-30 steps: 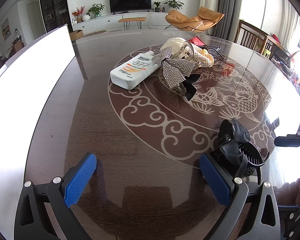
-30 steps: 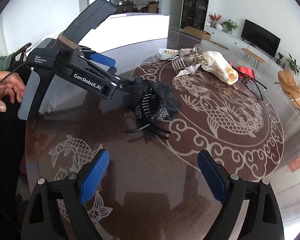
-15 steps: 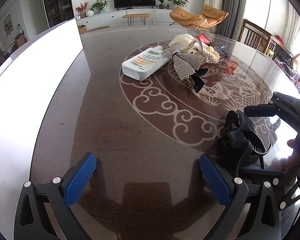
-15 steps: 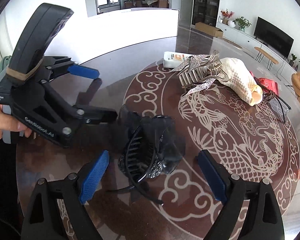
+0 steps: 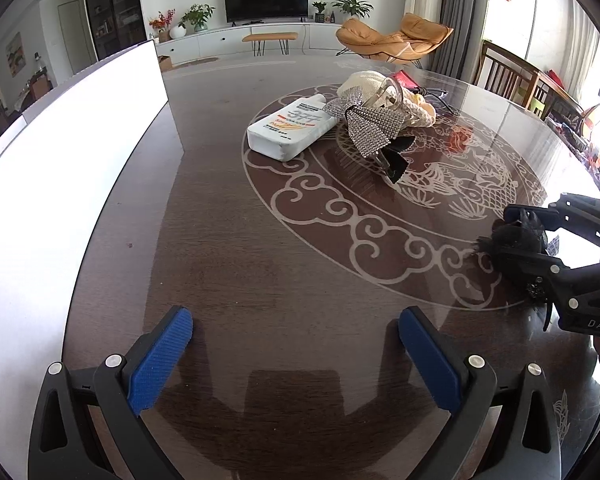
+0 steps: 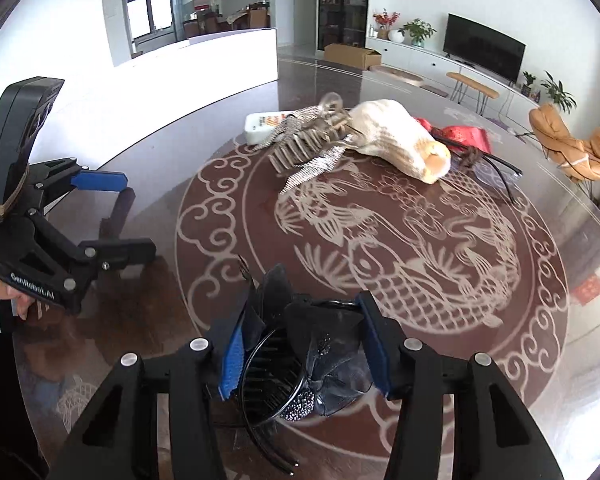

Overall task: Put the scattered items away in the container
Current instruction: 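Grasp the rhinestone bow and clear claw clip with the left tool while the right tool holds the black accessory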

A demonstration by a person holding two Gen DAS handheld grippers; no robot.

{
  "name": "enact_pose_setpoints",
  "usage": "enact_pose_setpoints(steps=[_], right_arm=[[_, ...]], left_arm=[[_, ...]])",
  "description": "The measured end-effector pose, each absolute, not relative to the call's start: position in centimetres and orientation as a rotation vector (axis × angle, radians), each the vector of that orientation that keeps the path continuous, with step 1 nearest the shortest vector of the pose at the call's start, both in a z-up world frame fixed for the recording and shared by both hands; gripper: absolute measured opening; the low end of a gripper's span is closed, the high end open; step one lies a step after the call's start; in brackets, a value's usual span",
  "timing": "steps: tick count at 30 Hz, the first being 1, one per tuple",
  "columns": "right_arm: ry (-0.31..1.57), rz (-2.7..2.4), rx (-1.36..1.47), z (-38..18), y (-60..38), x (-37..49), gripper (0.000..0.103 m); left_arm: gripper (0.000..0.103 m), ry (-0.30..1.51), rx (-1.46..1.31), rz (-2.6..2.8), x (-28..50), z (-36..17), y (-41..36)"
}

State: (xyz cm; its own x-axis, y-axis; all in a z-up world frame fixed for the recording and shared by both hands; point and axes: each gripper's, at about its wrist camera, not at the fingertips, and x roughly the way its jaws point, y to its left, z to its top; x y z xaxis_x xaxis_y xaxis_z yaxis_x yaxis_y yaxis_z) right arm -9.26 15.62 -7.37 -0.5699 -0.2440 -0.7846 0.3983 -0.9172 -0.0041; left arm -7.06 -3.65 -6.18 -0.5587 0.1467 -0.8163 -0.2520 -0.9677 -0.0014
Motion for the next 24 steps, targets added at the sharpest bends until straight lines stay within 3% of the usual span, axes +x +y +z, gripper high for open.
enact_pose_setpoints(steps=[6, 19, 20, 21, 22, 23, 24], right_arm=[[0.21, -2.568, 1.242, -7.1, 18.2, -7.6, 0.052], [0.183, -2.562, 1.241, -7.3, 18.3, -7.3, 0.053], [0.18, -2.561, 1.241, -7.3, 18.3, -7.3, 0.053], [0.176, -2.561, 1.24, -7.3, 18.3, -7.3, 0.053], [0.173, -2.56, 1.24, -7.3, 18.3, -7.3, 0.053], [0.171, -2.562, 1.24, -7.3, 18.4, -7.3, 0.053], [0.172, -2.567, 1.241, -7.3, 18.3, -7.2, 0.052]], left_arm=[[0.103, 0.262, -1.286, 2.48, -10.1, -6.2, 2.6], [0.102, 0.194, -1.329, 2.492, -20.1, -5.6, 6.4], [0.082, 0.204, -1.28, 2.502, -19.8, -5.5, 6.3], [0.076, 0.238, -1.255, 2.534, -19.6, -5.4, 6.3], [0.056, 0.22, -1.241, 2.543, -19.5, -5.3, 6.0], [0.044, 0.202, -1.23, 2.556, -19.3, -5.1, 5.6], [0.042, 0.177, -1.226, 2.554, -19.0, -5.1, 5.1]])
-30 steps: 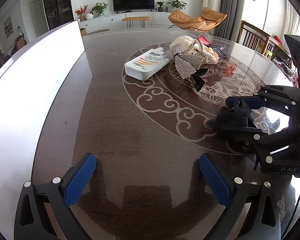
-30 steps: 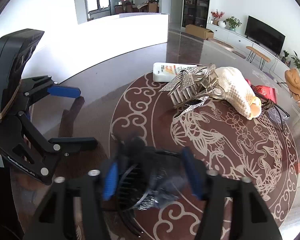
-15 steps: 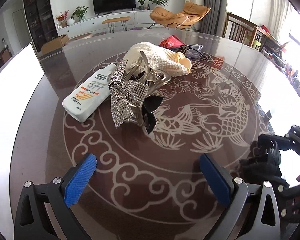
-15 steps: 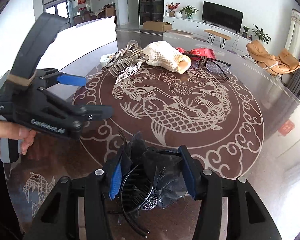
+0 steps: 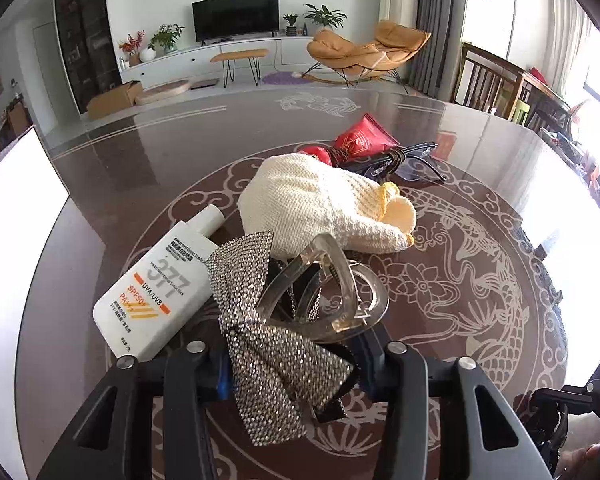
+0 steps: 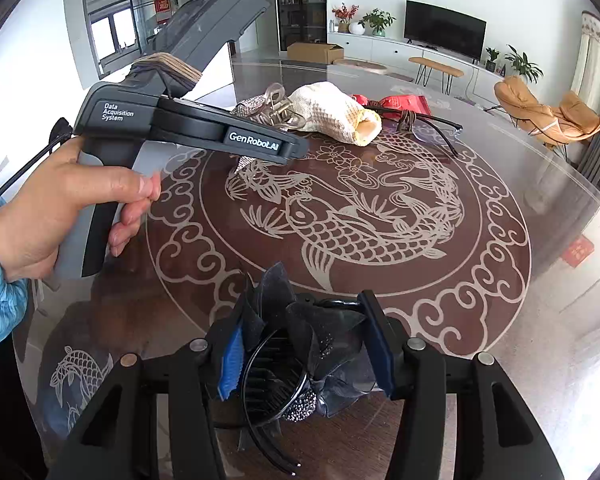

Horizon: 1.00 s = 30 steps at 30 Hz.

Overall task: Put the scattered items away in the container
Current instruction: 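Grasp the rhinestone bow and clear claw clip with the left tool while the right tool holds the black accessory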

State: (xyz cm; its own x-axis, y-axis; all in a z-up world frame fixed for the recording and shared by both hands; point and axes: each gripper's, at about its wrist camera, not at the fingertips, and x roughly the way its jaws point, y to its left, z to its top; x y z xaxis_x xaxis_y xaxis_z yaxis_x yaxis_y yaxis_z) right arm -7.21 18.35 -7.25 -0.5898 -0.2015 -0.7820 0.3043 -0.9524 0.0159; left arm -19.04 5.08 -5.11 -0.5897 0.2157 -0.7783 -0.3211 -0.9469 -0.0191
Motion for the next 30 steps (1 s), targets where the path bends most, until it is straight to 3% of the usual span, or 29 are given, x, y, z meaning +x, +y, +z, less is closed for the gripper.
enact_pose_setpoints(steps=[4, 13, 15, 17, 18, 22, 25, 30], right_arm=[[0.147, -2.582, 1.246, -7.1, 18.6, -7.2, 0.052], [0.081, -2.604, 1.256, -7.0, 19.1, -5.9, 0.053], [0.103, -2.616, 1.266, -7.1, 18.9, -5.9, 0.057], [0.145, -2.601, 1.272, -7.2, 18.3, -5.9, 0.067], [0.175, -2.595, 1.276, -7.3, 17.9, -5.9, 0.075], [0.166, -2.593, 1.291, -7.5, 18.1, -6.0, 0.081], [0.182, -2.61, 1.305, -7.6, 18.0, -6.1, 0.087], [0.171, -2.61, 1.31, -7.6, 18.3, -6.2, 0.088]], left_arm=[[0.041, 0.131, -1.235, 2.521, -15.7, -5.0, 2.4], [0.044, 0.216, -1.25, 2.521, -5.8, -5.2, -2.2], [0.053, 0.199, -1.247, 2.527, -6.0, -5.2, -2.1], [0.088, 0.184, -1.267, 2.53, -6.5, -5.5, -1.7], [0.092, 0.198, -1.282, 2.534, -6.1, -6.0, -1.4], [0.103, 0.205, -1.322, 2.547, -6.4, -6.2, -1.2], [0.103, 0.191, -1.328, 2.554, -6.6, -6.3, -1.3], [0.103, 0.187, -1.325, 2.563, -6.7, -6.4, -1.2]])
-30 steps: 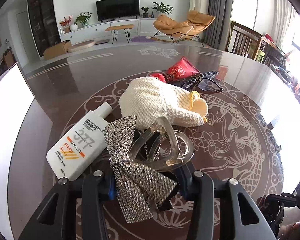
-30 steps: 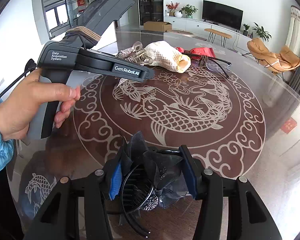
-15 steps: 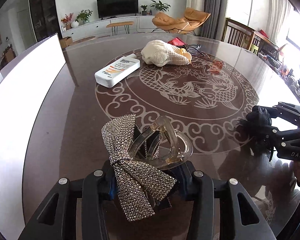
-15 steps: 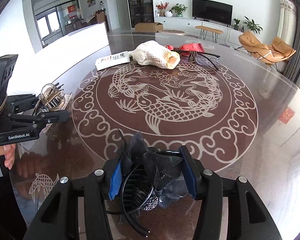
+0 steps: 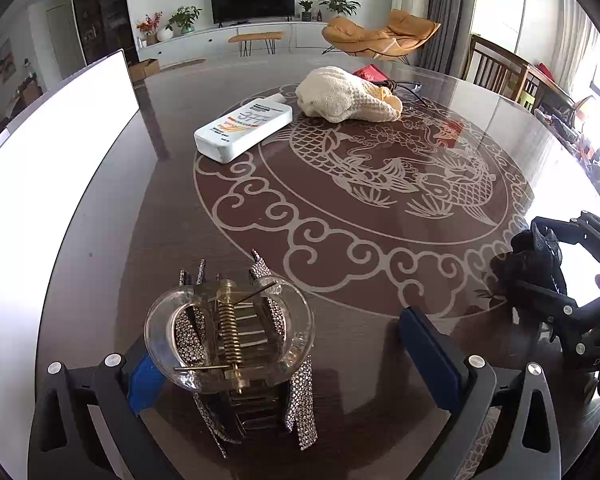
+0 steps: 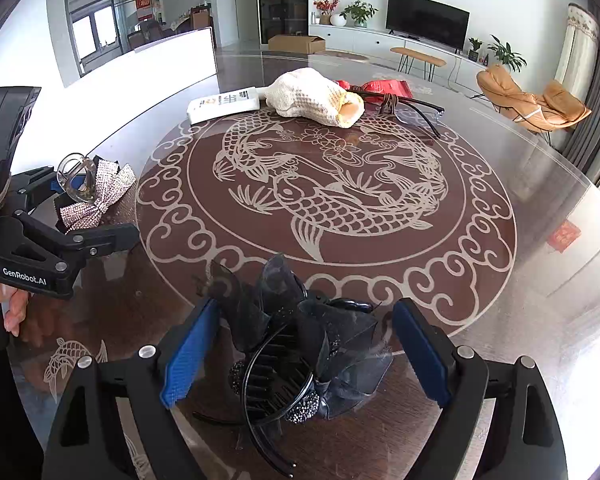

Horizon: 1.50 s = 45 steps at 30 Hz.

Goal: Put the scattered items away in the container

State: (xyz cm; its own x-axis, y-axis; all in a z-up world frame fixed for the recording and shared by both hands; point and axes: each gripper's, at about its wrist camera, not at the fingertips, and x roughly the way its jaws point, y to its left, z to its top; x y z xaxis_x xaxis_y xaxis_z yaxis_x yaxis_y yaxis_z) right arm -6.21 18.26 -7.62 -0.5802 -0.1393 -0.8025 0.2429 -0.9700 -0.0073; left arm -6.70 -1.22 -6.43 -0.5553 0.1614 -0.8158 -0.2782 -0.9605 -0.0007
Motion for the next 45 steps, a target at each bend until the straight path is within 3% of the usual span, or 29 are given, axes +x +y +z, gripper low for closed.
enact_pose_setpoints(steps=[45], right_arm=[[0.171, -2.612, 1.311, -7.64, 18.28, -6.19, 0.089]], left_arm=[[0.103, 0.185, -1.323, 2.576, -6.82, -6.36, -1.15]])
